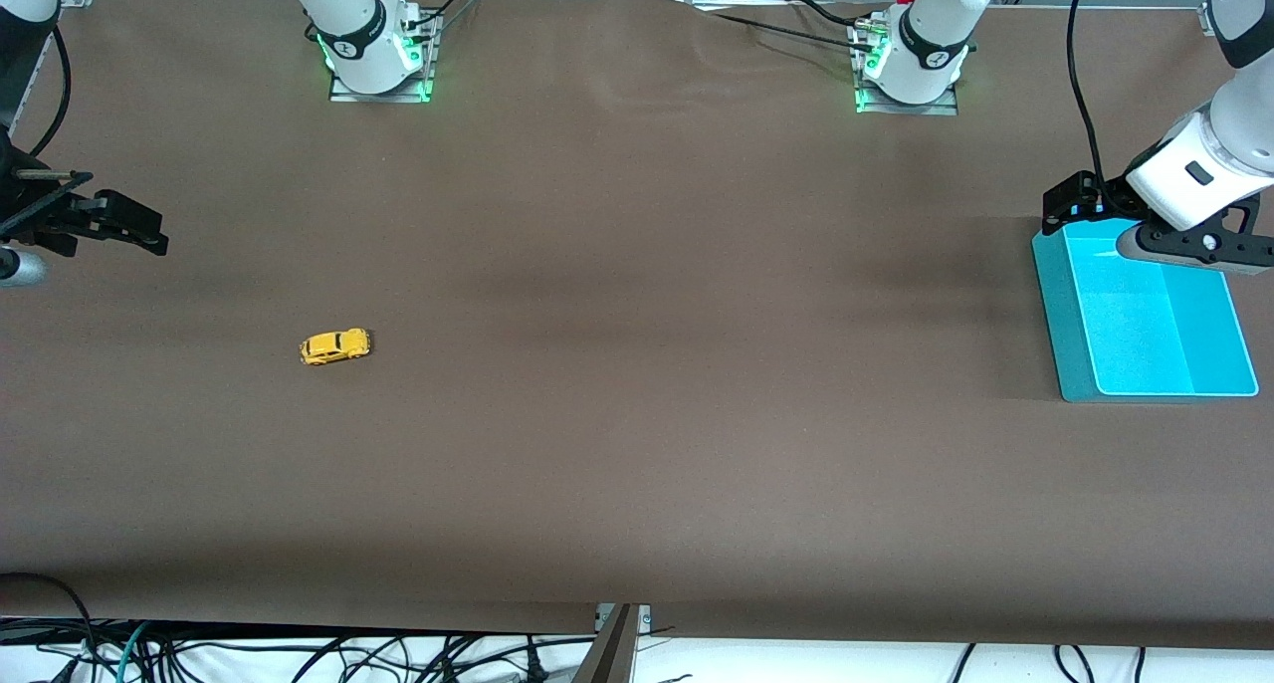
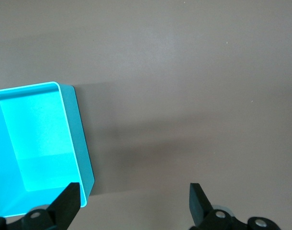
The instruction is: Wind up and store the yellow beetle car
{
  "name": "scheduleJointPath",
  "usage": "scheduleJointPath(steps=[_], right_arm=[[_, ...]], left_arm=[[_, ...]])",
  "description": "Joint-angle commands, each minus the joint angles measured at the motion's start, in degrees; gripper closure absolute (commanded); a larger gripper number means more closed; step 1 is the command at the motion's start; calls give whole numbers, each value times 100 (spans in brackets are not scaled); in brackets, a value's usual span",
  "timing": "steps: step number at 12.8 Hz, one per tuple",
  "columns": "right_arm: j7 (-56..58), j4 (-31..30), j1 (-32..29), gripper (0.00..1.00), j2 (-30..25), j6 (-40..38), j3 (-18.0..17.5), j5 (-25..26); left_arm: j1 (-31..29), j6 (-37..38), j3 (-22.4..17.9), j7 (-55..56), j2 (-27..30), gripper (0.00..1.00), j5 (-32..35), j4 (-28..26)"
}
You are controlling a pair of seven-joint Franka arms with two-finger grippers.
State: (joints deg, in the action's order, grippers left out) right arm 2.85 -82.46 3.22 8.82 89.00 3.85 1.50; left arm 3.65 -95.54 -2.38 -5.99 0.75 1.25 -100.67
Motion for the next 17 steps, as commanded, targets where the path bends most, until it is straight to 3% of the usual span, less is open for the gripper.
scheduleJointPath(steps=[1,15,17], right_arm=[[-22,-42,-67,0,-47,13,-51,25],[-40,-86,12,0,119,-40,-77,8],[-22,-86,12,0,251,-416,-86,25]], left_arm=[[-14,-35,1,-34,127,0,51,-111],[-40,-26,1,-43,119,0,60,-128],[-40,-26,1,-43,119,0,60,-128]])
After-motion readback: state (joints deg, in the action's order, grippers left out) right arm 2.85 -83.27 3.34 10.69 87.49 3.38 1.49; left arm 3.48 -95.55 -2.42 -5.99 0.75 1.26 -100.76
